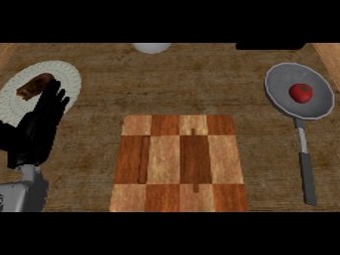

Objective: Pick the tomato from the cutting board and place it in the pan

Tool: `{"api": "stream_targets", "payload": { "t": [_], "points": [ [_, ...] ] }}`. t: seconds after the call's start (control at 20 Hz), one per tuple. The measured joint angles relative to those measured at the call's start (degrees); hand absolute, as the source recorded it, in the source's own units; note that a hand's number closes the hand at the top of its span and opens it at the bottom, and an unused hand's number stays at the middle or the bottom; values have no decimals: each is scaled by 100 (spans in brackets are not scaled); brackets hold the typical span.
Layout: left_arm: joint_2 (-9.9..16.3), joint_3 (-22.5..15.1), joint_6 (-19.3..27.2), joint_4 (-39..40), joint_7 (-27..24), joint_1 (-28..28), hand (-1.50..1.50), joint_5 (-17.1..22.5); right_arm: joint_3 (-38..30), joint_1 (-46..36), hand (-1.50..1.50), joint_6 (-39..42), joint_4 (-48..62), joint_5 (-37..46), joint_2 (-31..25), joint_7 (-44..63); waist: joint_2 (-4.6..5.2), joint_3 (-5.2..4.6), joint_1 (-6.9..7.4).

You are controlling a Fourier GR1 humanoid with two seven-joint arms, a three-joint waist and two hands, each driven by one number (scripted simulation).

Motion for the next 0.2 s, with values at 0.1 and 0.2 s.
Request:
{"api": "stream_targets", "payload": {
  "t": [0.1, 0.2],
  "points": [
    [23, 32, -5, -34, 40, -12, 0, 10, 72, 226, -150, 124, -292, -193, 49, 43, -1, -1, 4],
    [2, 24, 10, 19, 51, -60, 0, -9, 162, 433, -150, 179, -602, -373, 94, 179, 0, -2, 8]
  ]
}}
